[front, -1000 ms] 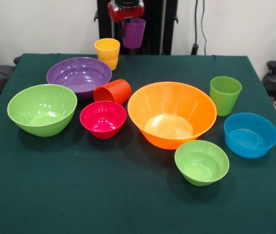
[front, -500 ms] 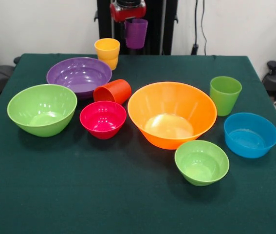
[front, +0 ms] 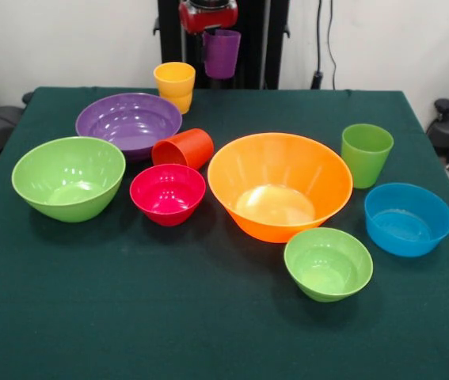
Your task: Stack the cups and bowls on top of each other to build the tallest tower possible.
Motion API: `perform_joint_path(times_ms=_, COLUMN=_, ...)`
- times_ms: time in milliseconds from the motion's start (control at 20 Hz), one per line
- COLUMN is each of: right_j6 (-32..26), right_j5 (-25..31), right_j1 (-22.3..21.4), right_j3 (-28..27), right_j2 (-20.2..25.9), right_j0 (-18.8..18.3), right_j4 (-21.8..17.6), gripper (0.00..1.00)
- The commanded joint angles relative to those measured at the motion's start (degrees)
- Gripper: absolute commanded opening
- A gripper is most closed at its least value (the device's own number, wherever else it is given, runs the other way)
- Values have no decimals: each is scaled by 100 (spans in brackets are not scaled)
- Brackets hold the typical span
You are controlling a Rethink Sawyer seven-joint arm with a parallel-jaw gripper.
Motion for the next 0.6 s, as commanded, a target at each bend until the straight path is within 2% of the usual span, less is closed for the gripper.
perform_joint_path(times_ms=50, right_j6=715, right_j5=-434, right_j1=42, right_j3=-302, right_j2=333, right_j0=157, right_j4=86, gripper=0)
perform_joint_path(times_ms=600, right_j6=699, right_j5=-569, right_j1=9, right_j3=-360, right_j2=430, right_j0=119, right_j4=62, gripper=0)
